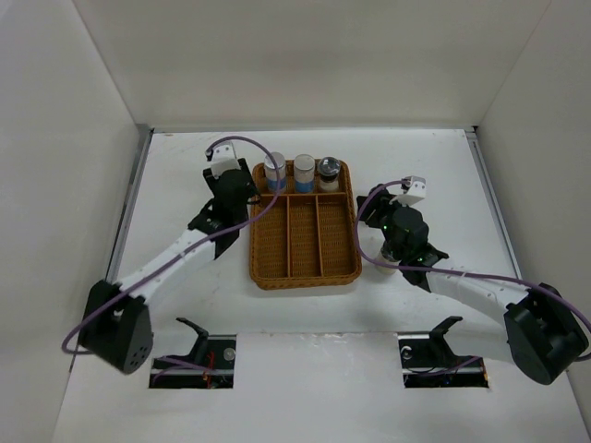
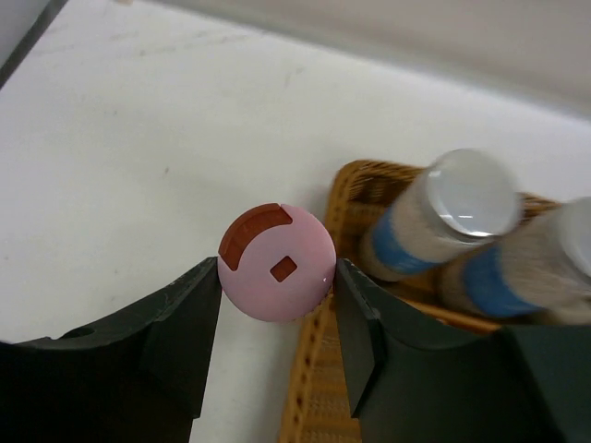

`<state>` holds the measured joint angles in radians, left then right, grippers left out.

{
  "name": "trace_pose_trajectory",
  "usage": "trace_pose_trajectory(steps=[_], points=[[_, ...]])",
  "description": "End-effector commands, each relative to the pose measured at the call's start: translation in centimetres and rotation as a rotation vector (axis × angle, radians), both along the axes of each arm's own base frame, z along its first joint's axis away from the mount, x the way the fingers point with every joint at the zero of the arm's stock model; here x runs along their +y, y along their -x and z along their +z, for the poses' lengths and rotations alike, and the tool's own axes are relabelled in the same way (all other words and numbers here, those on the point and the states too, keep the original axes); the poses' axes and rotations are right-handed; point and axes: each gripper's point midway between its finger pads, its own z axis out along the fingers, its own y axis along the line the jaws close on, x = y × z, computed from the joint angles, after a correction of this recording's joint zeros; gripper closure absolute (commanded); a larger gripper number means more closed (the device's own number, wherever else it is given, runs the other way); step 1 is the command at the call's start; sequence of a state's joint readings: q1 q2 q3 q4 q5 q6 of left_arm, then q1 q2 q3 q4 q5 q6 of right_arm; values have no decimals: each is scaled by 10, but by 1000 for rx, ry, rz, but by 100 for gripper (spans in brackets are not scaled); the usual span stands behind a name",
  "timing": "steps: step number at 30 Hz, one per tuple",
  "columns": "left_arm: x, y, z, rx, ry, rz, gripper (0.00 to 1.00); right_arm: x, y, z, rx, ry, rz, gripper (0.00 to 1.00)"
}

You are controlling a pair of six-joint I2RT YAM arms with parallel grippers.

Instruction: Organize the condiment bottles

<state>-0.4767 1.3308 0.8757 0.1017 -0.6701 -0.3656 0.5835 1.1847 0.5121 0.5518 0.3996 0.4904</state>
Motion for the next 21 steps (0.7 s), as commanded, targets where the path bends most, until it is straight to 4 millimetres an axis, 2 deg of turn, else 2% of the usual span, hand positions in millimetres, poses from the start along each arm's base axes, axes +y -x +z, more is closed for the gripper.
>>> trace_pose_trajectory(steps=[1, 6, 9, 15, 18, 21], points=[[-6, 26, 43, -130, 59, -20, 71, 1, -4, 26, -70, -46, -8, 43], [-60, 49, 16, -62, 72, -170, 71, 0, -4, 25, -67, -43, -11, 42], [-80, 49, 2, -44, 76, -204, 70, 1, -5, 23, -63, -38, -11, 42], [-92, 39, -22, -2, 57, -216, 69, 1, -7, 20, -56, -30, -14, 42], [-93, 34, -44, 37, 33, -211, 63, 2, -6, 22, -60, -32, -11, 41], [-97, 35, -52, 46, 31, -219, 54, 1, -7, 21, -59, -31, -12, 41]])
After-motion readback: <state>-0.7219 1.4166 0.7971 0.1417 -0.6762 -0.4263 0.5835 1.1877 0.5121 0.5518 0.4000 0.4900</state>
